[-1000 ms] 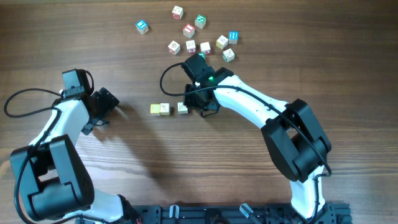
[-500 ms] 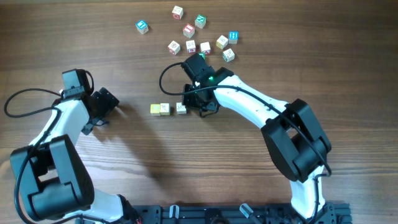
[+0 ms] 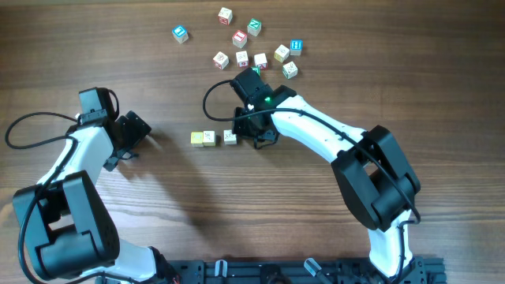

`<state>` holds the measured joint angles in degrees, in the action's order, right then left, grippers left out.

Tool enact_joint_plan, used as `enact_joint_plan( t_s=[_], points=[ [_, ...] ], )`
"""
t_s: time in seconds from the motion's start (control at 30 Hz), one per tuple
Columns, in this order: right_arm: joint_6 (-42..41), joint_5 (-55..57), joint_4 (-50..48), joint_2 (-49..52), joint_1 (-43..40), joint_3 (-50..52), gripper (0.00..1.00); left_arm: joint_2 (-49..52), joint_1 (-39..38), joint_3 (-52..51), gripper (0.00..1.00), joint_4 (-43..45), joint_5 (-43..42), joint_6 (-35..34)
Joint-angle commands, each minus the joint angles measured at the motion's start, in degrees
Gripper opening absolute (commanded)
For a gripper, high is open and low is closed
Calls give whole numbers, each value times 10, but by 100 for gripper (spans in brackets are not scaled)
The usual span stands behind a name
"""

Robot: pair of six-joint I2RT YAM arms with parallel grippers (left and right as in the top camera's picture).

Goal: Form a horizontal line

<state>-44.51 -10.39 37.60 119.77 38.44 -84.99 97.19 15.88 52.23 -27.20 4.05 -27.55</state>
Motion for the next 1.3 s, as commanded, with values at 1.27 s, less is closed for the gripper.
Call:
enact_joint_plan(
  t_s=[1.27],
  points=[
    [5,-23,-7,-11,3,3,24,4,1,-3,100,2,5,-1]
  ],
)
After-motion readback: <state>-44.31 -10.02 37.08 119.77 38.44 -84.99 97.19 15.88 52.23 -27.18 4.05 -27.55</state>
